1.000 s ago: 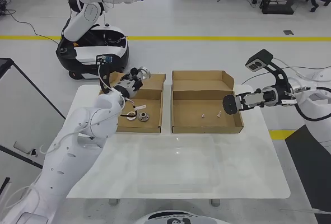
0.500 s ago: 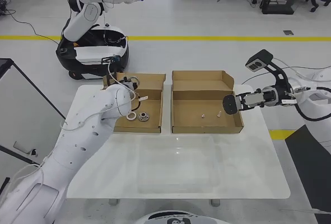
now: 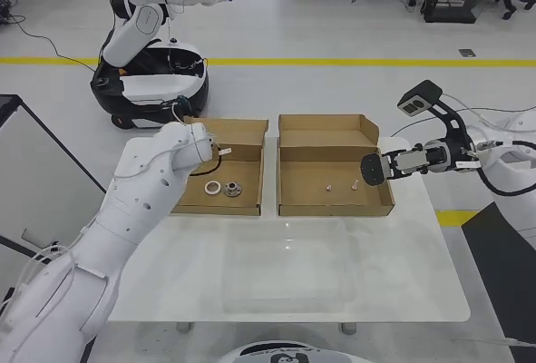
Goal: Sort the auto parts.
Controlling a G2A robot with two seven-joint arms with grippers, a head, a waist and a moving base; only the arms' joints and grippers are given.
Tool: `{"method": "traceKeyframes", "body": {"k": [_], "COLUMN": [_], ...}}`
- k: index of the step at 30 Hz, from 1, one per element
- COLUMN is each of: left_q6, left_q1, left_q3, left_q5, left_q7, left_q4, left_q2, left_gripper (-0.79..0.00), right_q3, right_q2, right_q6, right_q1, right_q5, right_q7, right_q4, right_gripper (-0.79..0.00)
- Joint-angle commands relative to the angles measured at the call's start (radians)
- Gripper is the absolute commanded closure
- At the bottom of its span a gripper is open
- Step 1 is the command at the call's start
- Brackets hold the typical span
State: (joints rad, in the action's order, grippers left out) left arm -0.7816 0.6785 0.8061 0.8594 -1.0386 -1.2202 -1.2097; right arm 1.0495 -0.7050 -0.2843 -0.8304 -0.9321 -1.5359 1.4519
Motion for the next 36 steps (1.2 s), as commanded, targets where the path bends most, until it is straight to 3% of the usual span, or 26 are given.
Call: {"method": "traceKeyframes", "body": {"k": [1, 8, 19, 36], "left_q6": [0.003, 0.009, 0.015, 0.012], "left_q1": [-0.018, -0.081, -0.118, -0.103], "left_q3": [-0.007, -0.043, -0.069, -0.123], "left_q5": [-0.022, -0.072, -0.136, -0.163], "left_q7": [-0.003, -0.009, -0.016, -0.012], "left_q4": [0.055, 0.221, 0.396, 0.487], "left_q2": [-0.009, -0.039, -0.061, -0.075], "left_gripper": [0.000, 0.000, 0.000, 0.000], "right_q3": [0.000, 0.000, 0.000, 0.000], "right_q2": [0.000, 0.000, 0.000, 0.000], "right_q6": [0.000, 0.000, 0.000, 0.000], "right_q1": [0.000, 0.000, 0.000, 0.000], "right_q5": [0.000, 0.000, 0.000, 0.000], "right_q7": [0.000, 0.000, 0.000, 0.000], "right_q4": [0.000, 0.000, 0.000, 0.000], "right_gripper": [-0.785, -0.785, -0.785, -0.785]}}
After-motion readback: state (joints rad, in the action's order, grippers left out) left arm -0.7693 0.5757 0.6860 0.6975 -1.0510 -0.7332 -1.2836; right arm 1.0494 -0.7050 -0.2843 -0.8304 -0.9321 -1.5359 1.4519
